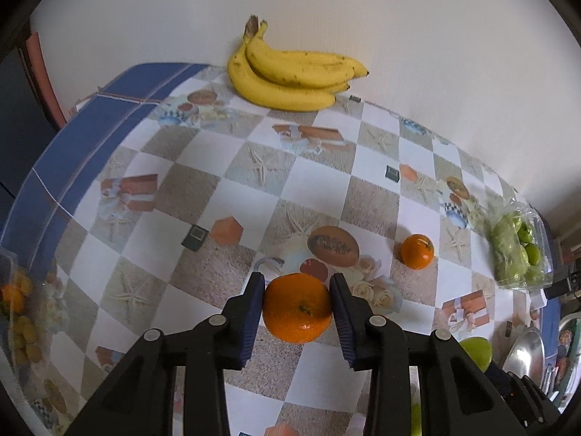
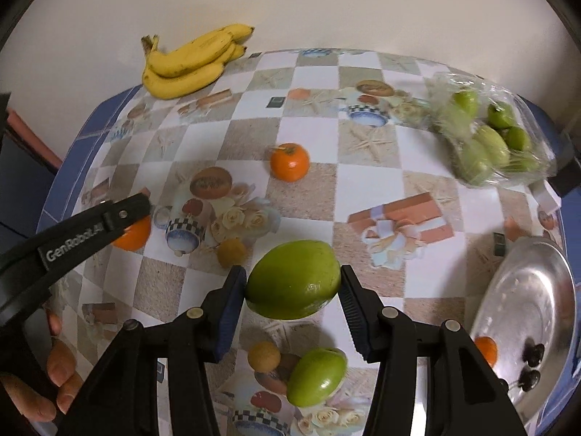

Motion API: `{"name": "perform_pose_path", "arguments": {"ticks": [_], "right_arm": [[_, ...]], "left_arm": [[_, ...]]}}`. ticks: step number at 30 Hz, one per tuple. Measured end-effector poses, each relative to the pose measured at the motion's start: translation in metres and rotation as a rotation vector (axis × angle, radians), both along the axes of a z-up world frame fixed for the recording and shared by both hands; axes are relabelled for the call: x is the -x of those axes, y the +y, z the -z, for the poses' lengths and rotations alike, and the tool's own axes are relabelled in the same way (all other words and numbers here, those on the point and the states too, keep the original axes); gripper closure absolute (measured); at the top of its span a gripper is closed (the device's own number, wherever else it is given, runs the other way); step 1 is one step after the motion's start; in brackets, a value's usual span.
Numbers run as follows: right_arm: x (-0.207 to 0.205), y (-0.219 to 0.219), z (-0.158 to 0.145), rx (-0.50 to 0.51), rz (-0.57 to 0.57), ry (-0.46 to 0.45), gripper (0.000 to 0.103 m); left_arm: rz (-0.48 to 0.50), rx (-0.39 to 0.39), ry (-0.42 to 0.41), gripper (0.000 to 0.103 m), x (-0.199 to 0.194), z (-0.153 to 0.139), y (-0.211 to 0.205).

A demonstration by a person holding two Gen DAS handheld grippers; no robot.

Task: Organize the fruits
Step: 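Grasp a tangerine with the left tool while the right tool grasps a green mango, then carry the tangerine and the green mango over the steel bowl with both tools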

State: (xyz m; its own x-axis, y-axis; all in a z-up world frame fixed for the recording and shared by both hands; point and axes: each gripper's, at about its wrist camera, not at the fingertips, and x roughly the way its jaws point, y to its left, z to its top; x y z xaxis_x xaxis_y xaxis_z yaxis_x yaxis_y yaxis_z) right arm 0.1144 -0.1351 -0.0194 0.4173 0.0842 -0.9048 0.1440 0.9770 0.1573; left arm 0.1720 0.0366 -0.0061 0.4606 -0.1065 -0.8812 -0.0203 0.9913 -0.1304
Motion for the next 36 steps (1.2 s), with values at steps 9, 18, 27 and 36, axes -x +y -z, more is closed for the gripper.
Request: {"name": "perform_pose_path", "arguments": {"ticks": [9, 18, 27, 36], "right_arm": [[0.013, -0.040, -0.009, 0.010, 0.102, 0.006, 0.050], [0.036, -0.109, -0.005, 0.018, 0.271, 0.041, 0.049], [0.077, -0.192, -0.001, 0.015, 0.466, 0.069, 0.049], [0.111, -0.244, -0.003, 0.025, 0.594, 0.063, 0.049]], "left_arm": [[0.007, -0.017, -0.020, 0.063, 0.010, -0.011, -0.009], [0.069, -0.030, -0.037, 0.064, 0.027, -0.019, -0.041], [0.244, -0.027, -0.044, 0.064, 0.058, -0.027, -0.121], [0.532, 0.003, -0.032, 0.063, 0.106, -0.024, -0.235]]}}
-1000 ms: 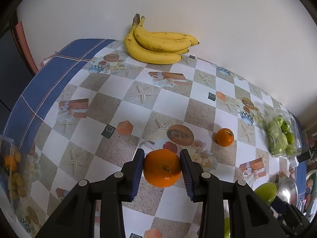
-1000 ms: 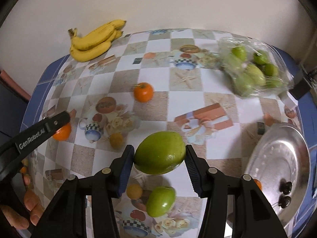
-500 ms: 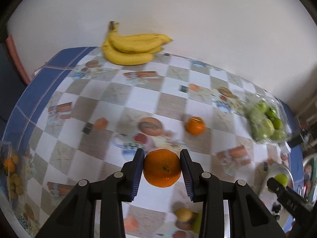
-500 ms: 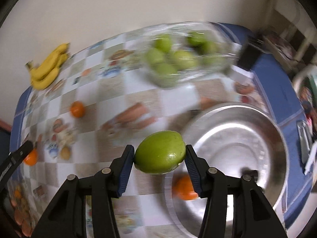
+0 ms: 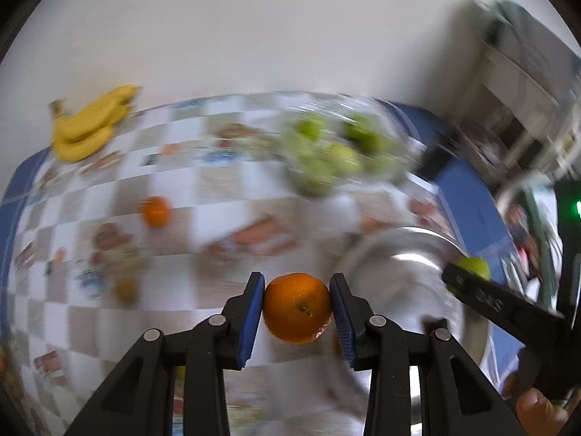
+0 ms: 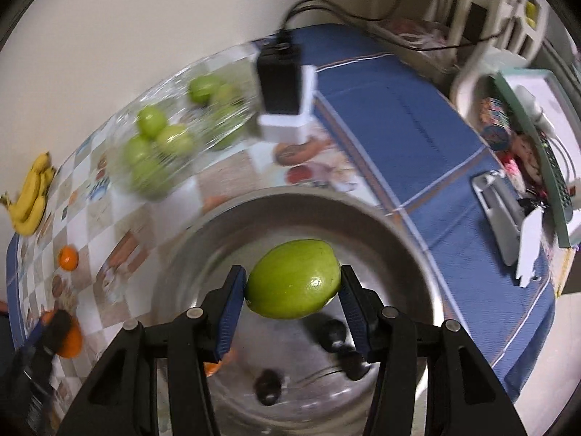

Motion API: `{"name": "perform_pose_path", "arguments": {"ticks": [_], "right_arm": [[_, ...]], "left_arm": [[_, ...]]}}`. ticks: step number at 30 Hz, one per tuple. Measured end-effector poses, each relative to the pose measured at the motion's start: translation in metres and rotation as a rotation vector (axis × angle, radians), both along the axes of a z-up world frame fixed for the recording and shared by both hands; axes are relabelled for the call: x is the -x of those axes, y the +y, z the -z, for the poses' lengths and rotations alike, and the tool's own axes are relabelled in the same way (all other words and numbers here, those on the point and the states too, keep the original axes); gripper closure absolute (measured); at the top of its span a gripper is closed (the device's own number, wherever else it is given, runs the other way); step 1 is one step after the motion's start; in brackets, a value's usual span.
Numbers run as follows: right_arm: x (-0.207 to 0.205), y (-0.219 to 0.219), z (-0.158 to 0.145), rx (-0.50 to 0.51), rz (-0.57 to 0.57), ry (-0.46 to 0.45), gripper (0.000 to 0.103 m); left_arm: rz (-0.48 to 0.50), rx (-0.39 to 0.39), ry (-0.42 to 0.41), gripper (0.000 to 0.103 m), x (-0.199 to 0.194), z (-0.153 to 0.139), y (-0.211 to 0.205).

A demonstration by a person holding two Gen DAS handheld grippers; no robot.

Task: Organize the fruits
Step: 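Carry the tangerine and the green mango over the steel bowl with both tools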

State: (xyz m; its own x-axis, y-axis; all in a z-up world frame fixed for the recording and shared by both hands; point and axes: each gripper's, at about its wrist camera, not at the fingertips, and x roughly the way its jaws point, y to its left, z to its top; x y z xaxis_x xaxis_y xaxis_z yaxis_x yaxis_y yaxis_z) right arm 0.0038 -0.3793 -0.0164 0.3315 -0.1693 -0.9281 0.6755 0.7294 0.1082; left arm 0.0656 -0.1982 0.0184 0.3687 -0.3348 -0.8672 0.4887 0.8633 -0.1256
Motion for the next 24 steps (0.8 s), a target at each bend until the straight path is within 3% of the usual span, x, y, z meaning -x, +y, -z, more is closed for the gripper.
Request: {"name": "perform_pose_path", "arguments": {"ticks": [7, 24], "right_arm": [[0.015, -0.018, -0.005, 0.006, 0.044, -0.021, 0.049], [0.002, -0.014, 0.024, -0.068, 0.011, 0.016, 0.049]], "left_arm": [[0.092, -0.027, 0.007, 0.063, 0.018, 0.017, -0.048], [0.074, -0.030, 0.051, 0.063, 0.009, 0.043, -0.056]]}}
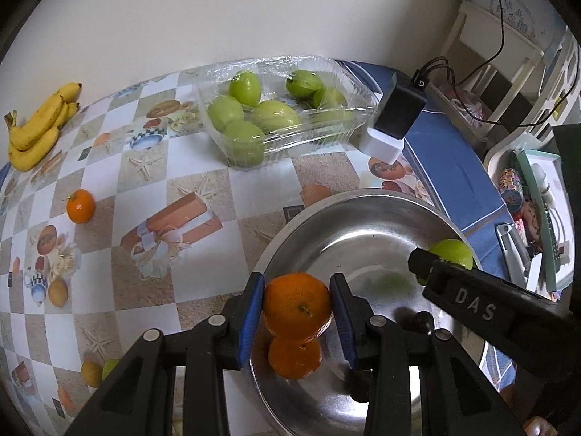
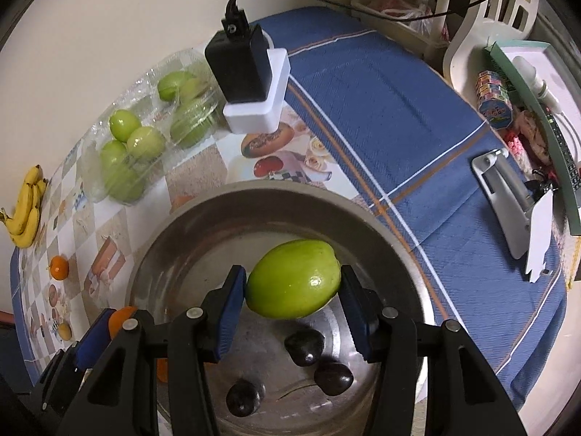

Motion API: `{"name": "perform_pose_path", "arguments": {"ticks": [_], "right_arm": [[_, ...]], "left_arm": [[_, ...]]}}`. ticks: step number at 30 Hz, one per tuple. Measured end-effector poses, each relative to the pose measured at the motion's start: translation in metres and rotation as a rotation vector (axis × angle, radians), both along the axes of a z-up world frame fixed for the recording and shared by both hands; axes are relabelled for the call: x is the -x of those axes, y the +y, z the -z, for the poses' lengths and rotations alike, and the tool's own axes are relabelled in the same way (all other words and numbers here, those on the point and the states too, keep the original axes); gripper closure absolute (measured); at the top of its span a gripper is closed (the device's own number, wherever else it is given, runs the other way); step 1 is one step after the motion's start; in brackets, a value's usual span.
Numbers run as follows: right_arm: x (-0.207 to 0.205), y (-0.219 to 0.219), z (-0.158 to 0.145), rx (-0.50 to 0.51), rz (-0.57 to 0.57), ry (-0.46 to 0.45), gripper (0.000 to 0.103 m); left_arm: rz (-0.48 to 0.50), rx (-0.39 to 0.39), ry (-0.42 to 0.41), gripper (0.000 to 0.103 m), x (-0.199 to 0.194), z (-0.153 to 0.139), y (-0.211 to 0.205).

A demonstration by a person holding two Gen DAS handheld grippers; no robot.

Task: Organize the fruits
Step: 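Carry the tangerine and the green mango over the steel bowl with both tools, then open the left tool dropping the tangerine while the right tool releases the mango into the bowl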

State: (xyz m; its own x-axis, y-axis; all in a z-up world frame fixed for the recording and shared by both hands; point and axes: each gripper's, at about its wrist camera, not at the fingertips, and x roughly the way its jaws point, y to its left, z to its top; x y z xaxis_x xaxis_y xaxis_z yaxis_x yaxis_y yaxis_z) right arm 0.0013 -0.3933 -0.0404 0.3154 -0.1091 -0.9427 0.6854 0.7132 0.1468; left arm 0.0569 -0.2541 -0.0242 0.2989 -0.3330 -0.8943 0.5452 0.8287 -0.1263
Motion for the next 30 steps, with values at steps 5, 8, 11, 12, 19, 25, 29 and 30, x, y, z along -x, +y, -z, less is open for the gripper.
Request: {"name": "perform_pose_path", "arguments": {"ticks": [5, 8, 11, 12, 19, 25, 29, 30], "right_arm": [[-0.002, 0.001, 0.010, -0.012, -0.005, 0.016, 0.049], [-0.002, 0.001, 0.014, -0.017, -0.006, 0.027, 0.049], [-0.002, 0.001, 0.018, -0.023, -0.004, 0.035, 0.049], [-0.002, 0.000, 0.019, -0.025, -0.003, 0.036, 0.049], [-0.004, -0.002, 0.020, -0.010, -0.006, 0.030, 0.049], [-0.002, -0.001, 0.004, 0.013, -0.005, 0.002, 0.049], [-0.001, -0.002, -0.015, 0.039, -0.003, -0.038, 0.049], [0.000, -0.001, -0.018, 0.043, -0.002, -0.045, 0.049]], "left_arm": [[0.006, -0.011, 0.008, 0.063, 0.000, 0.005, -0.003], [0.008, -0.023, 0.013, 0.063, 0.001, 0.009, -0.004], [0.010, -0.030, 0.017, 0.062, 0.002, 0.012, -0.005], [0.012, -0.034, 0.013, 0.062, 0.002, 0.012, -0.005], [0.026, -0.044, 0.010, 0.061, 0.004, 0.012, -0.008], [0.044, -0.022, -0.015, 0.049, 0.006, -0.002, -0.009], [0.048, -0.013, -0.027, 0.049, 0.008, -0.012, -0.009], [0.043, -0.013, -0.028, 0.049, 0.008, -0.014, -0.008]]}}
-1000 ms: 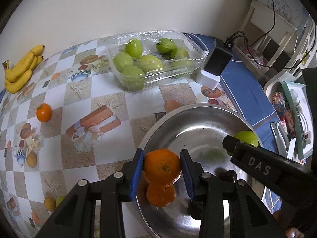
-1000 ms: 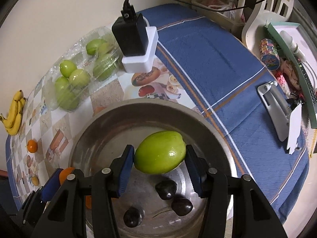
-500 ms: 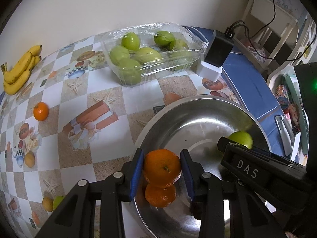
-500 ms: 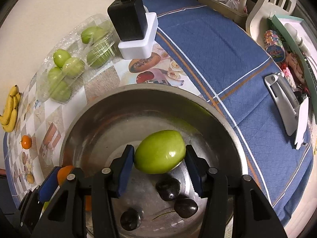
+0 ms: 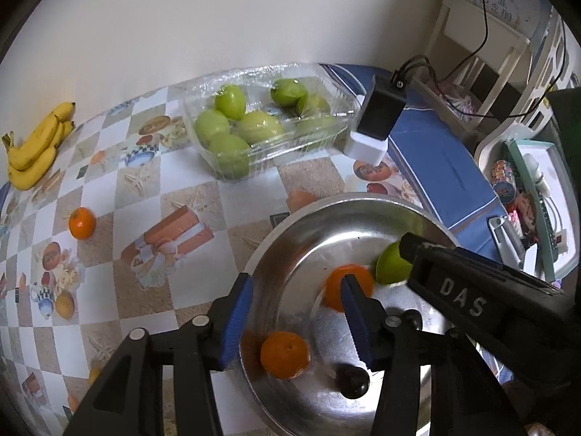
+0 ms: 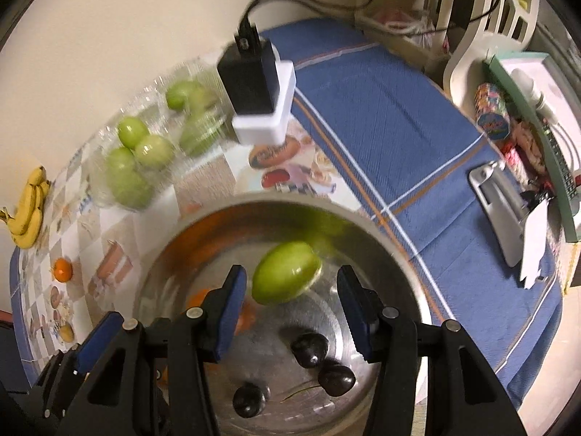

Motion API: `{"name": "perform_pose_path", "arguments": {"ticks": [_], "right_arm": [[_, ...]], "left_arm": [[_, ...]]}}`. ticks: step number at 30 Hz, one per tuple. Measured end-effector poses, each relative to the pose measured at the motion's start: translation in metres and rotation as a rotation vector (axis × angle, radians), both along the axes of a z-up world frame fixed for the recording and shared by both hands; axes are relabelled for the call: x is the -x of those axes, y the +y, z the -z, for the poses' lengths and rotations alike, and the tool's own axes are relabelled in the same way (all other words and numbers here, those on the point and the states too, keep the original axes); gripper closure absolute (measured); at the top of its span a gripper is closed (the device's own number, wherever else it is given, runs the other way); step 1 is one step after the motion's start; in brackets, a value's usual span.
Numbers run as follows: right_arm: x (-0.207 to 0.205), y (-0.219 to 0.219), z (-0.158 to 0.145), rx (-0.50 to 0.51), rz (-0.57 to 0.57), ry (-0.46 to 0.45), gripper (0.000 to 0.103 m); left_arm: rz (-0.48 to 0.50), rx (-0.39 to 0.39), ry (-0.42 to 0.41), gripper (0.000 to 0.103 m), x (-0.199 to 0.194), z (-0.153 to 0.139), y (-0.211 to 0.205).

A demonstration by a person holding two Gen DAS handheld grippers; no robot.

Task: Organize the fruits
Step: 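Open the left tool dropping the tangerine while the right tool releases the mango into the bowl, then move both open tools back from the bowl toward the fruit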

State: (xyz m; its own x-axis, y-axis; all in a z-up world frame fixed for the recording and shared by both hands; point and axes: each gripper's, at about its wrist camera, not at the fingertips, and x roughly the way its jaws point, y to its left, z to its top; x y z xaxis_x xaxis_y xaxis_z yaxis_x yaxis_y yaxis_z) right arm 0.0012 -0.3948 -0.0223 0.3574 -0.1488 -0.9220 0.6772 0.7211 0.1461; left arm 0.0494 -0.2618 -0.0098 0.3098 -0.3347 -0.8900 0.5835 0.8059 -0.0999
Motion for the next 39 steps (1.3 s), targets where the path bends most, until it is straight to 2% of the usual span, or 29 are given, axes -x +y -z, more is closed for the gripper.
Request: {"name": "perform_pose_path", "arguments": {"ticks": [7, 12, 23, 29, 36, 39], "right_arm": [[0.002, 0.002, -0.007, 0.010, -0.001, -0.011, 0.049], [0.000, 0.010, -0.003, 0.008, -0.019, 0.000, 0.049], [-0.031, 0.068, -0.007, -0.013, -0.191, -0.013, 0.049], [-0.047, 0.103, -0.012, -0.004, -0.280, -0.016, 0.049], [-0.060, 0.134, -0.011, -0.006, -0.350, -0.012, 0.049], [-0.064, 0.146, -0.009, -0.010, -0.376, -0.007, 0.049]], "left_arm": [[-0.075, -0.002, 0.011, 0.049, -0.010, -0.010, 0.017], [-0.184, 0.002, 0.021, 0.048, -0.026, -0.011, 0.044], [-0.451, -0.028, 0.033, 0.044, -0.063, -0.005, 0.143], [-0.573, -0.047, 0.006, 0.043, -0.076, -0.011, 0.198], [-0.650, -0.068, -0.021, 0.033, -0.083, -0.018, 0.247], [-0.669, -0.072, -0.035, 0.025, -0.084, -0.020, 0.260]]}}
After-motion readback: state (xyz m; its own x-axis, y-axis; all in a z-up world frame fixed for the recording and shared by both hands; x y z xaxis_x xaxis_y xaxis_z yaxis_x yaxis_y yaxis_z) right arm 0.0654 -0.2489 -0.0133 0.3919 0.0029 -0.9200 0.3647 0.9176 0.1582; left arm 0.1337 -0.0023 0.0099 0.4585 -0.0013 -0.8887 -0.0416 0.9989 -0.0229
